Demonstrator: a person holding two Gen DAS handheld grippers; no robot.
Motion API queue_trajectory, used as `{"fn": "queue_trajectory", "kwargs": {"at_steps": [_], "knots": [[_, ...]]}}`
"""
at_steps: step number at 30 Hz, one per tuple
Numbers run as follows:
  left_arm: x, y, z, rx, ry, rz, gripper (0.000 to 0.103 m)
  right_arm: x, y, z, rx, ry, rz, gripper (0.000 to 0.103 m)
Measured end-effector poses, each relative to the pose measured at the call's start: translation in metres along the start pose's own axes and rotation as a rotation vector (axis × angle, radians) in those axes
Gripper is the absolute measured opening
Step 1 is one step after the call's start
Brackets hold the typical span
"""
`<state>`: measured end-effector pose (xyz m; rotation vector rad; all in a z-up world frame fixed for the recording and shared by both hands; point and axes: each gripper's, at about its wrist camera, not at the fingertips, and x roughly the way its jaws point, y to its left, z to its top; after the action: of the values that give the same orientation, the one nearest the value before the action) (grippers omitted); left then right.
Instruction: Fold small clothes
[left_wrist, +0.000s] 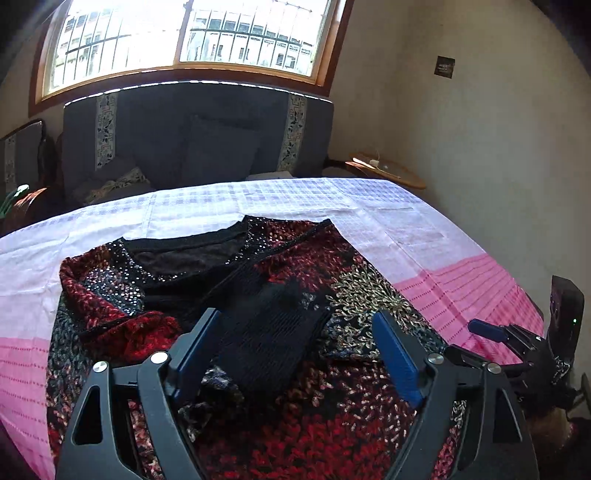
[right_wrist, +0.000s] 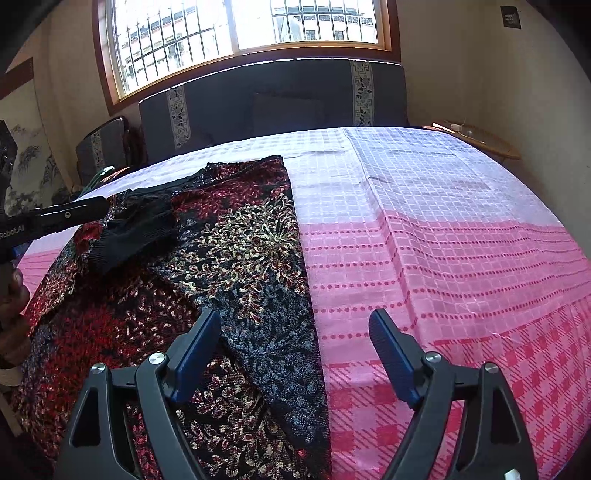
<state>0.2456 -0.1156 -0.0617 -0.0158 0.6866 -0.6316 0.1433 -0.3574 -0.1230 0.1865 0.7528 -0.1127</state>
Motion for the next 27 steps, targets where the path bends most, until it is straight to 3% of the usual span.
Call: {"fn": "queue_trajectory", "kwargs": {"at_steps": [4,6,8,9,11,13,15,19,22,24,25,26,27], "knots": [[-0.041,0.051,-0.025,-0.129,-0.015,0.077,0.090,-0.011,0.007,0.034,0.041,0.025,0.267,0.080],[-0.052,0.078,-0.042,-0.195,-0.014,0.138,0.090,0.008,0.018,0.057,0.060,0.107,0.403,0.080],[-0.055,0.102,-0.060,-0.271,-0.004,0.187,0.090,0.038,0.032,0.079,0.067,0.183,0.485,0.079],[-0.056,0.113,-0.069,-0.319,-0.001,0.190,0.090,0.051,0.041,0.088,0.052,0.190,0.481,0.077],[-0.060,0.127,-0.085,-0.394,-0.019,0.180,0.090,0.079,0.062,0.104,-0.001,0.226,0.464,0.054],[-0.059,0.135,-0.097,-0.433,-0.024,0.198,0.090,0.103,0.086,0.115,-0.059,0.264,0.469,0.044],[-0.061,0.143,-0.104,-0.498,-0.043,0.140,0.090,0.123,0.108,0.119,-0.113,0.285,0.449,0.044],[-0.065,0.144,-0.108,-0.520,-0.067,0.120,0.090,0.155,0.131,0.123,-0.166,0.279,0.374,0.046],[-0.062,0.147,-0.109,-0.535,-0.050,0.111,0.090,0.174,0.141,0.118,-0.147,0.319,0.378,0.050],[-0.062,0.147,-0.109,-0.544,-0.051,0.102,0.090,0.171,0.150,0.115,-0.175,0.289,0.388,0.052],[-0.062,0.147,-0.110,-0.547,-0.053,0.101,0.090,0.170,0.156,0.113,-0.192,0.296,0.402,0.034],[-0.061,0.148,-0.109,-0.549,-0.053,0.099,0.090,0.171,0.161,0.109,-0.215,0.301,0.382,0.005],[-0.061,0.149,-0.109,-0.551,-0.053,0.099,0.090,0.169,0.163,0.108,-0.219,0.286,0.373,0.007]]}}
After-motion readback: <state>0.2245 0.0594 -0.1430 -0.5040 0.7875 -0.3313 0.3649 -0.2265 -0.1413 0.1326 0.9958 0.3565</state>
